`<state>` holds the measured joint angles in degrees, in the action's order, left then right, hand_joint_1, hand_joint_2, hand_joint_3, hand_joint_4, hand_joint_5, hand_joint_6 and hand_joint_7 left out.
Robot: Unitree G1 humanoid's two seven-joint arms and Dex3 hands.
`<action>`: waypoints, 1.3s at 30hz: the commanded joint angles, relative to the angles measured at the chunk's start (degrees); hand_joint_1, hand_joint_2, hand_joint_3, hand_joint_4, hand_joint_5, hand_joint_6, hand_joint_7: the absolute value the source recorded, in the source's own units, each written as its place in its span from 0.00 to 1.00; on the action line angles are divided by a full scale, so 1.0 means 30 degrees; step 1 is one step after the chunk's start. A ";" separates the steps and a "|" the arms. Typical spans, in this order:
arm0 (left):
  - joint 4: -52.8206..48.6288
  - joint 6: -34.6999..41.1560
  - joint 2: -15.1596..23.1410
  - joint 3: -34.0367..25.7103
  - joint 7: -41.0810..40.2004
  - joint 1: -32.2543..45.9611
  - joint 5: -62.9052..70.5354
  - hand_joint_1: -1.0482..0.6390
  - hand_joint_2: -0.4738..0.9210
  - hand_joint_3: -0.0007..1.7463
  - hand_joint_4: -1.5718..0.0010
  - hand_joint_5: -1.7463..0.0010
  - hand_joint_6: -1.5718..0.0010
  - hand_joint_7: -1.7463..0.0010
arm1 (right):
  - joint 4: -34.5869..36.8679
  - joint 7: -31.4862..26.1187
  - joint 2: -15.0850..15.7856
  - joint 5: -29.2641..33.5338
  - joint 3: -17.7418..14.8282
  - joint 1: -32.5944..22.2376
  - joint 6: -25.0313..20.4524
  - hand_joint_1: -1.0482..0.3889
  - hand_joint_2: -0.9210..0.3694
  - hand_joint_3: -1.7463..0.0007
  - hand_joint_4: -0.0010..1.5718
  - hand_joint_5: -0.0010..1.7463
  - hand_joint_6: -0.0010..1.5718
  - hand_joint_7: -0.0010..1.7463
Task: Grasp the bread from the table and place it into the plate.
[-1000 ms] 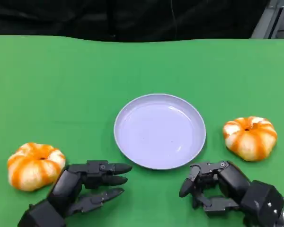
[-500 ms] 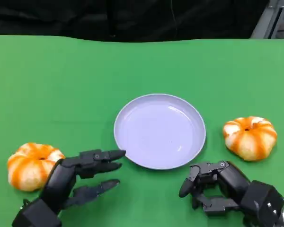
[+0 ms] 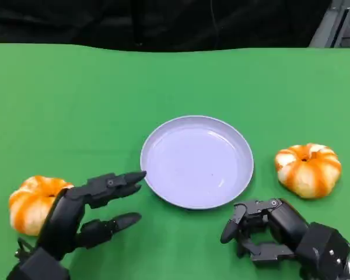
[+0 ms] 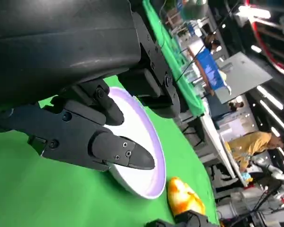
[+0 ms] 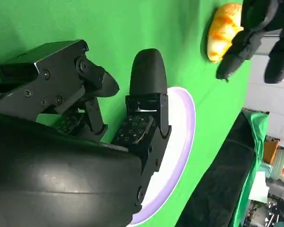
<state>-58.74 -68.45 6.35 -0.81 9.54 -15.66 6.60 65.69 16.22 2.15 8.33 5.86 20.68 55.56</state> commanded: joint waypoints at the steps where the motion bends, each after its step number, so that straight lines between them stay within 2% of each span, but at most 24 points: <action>1: 0.1133 0.0148 0.1013 -0.0354 -0.2502 0.0569 0.2227 0.28 1.00 0.03 0.53 1.00 0.53 1.00 | 0.0040 -0.0116 0.0160 -0.0005 -0.0030 0.0146 0.0032 0.85 0.23 0.47 0.63 0.74 0.64 0.52; 7: 0.3211 0.1880 0.2378 -0.0326 -0.7398 0.1105 0.7007 0.22 1.00 0.05 0.59 1.00 0.58 1.00 | 0.0033 -0.0104 0.0182 0.0005 -0.0016 0.0144 0.0021 0.85 0.24 0.45 0.63 0.74 0.64 0.52; 11: 0.3856 0.2785 0.2966 0.0209 -0.9423 0.1219 0.8599 0.20 1.00 0.07 0.60 1.00 0.59 1.00 | 0.0085 0.0057 0.0148 -0.0138 -0.0080 0.0159 0.0056 0.85 0.24 0.44 0.63 0.74 0.65 0.52; 18: 0.6098 0.6861 0.4436 0.1574 -1.2949 0.1733 1.2145 0.15 1.00 0.11 0.65 1.00 0.61 1.00 | 0.0040 -0.0007 0.0177 -0.0076 -0.0059 0.0129 -0.0036 0.84 0.25 0.44 0.63 0.74 0.64 0.52; 26: 0.7479 0.9546 0.5178 0.2773 -1.3765 0.2126 1.2616 0.13 1.00 0.12 0.69 1.00 0.62 1.00 | -0.0059 -0.0103 0.0230 0.0036 0.0012 0.0085 -0.0036 0.83 0.25 0.44 0.63 0.74 0.64 0.51; 29: 0.8362 1.1713 0.5310 0.3031 -1.3548 0.2412 1.3110 0.11 1.00 0.12 0.73 1.00 0.62 1.00 | -0.0089 -0.0220 0.0272 0.0150 0.0064 0.0067 0.0035 0.84 0.25 0.44 0.63 0.74 0.64 0.51; 39: 0.9605 1.5629 0.5772 0.3770 -1.3546 0.2697 1.3314 0.08 1.00 0.14 0.81 1.00 0.63 1.00 | -0.0005 -0.0026 0.0220 -0.0044 0.0012 0.0118 -0.0055 0.86 0.24 0.44 0.63 0.74 0.65 0.51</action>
<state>-31.15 -23.58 22.06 10.03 -30.72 -8.36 46.19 65.68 15.87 2.19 8.57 6.10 20.74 55.56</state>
